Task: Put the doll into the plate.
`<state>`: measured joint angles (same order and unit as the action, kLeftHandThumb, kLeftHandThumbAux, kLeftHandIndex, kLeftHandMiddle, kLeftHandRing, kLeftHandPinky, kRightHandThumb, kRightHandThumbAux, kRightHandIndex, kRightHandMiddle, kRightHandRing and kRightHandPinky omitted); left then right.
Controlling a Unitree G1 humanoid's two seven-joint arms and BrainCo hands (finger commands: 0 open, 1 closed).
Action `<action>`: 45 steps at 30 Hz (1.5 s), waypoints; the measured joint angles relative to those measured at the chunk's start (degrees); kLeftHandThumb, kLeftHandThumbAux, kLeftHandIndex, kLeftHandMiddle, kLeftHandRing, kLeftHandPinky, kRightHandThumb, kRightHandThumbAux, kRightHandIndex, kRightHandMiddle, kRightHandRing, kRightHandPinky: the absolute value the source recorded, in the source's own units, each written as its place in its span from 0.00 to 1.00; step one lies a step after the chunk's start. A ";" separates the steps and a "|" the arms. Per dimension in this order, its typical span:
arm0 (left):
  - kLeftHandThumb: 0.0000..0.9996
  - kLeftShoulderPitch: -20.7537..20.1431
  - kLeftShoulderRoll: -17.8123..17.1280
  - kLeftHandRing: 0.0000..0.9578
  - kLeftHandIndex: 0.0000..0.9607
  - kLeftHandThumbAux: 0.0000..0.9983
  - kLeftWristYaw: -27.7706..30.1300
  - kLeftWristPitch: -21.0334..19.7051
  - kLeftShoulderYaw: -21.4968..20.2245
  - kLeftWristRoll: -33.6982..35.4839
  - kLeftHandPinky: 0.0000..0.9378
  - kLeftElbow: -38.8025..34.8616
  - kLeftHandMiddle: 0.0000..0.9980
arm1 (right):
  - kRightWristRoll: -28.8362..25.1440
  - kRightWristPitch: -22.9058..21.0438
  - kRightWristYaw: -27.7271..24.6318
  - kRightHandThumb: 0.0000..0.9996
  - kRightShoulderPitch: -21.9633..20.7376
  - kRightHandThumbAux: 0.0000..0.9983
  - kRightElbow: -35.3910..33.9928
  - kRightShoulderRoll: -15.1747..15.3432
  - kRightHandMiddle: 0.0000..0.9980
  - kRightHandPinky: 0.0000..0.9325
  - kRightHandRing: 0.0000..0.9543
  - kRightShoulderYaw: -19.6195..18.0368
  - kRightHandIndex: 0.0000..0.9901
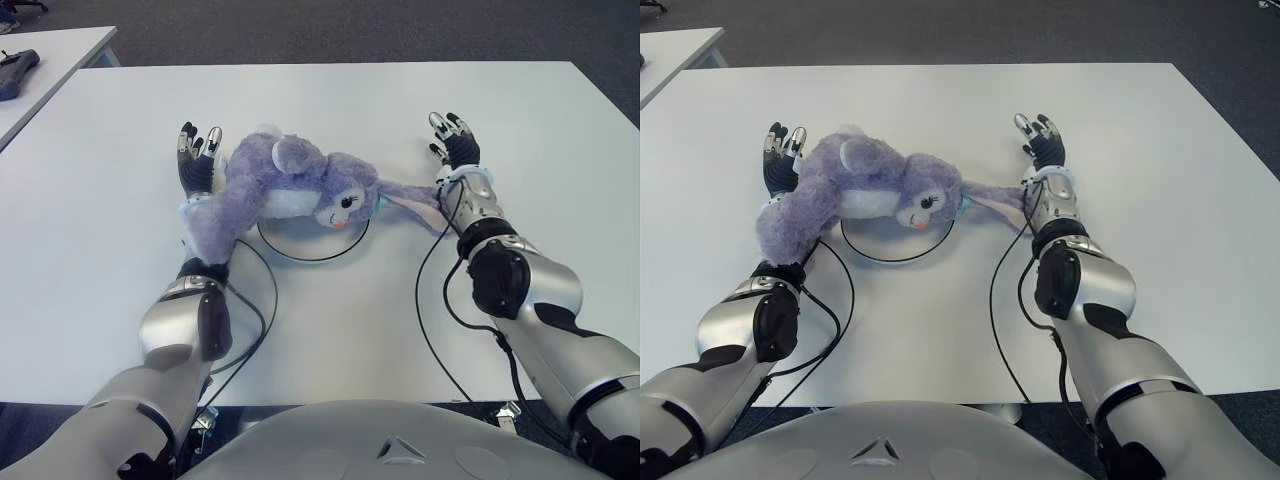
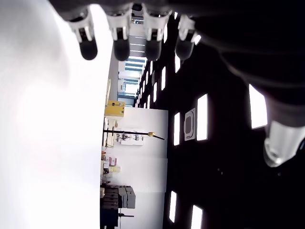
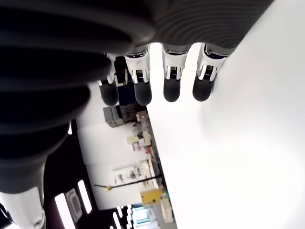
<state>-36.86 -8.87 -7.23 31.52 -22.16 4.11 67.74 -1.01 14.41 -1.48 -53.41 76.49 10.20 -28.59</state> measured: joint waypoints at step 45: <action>0.00 0.40 -0.61 0.02 0.03 0.52 0.01 0.53 -0.46 0.03 0.00 0.00 0.06 | -0.08 16.46 -2.50 0.00 6.92 0.63 -3.87 -10.86 0.21 0.18 0.18 5.74 0.21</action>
<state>-36.46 -9.49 -7.22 32.05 -22.62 4.14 67.74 -1.09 30.87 -3.99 -46.49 72.62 -0.66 -22.85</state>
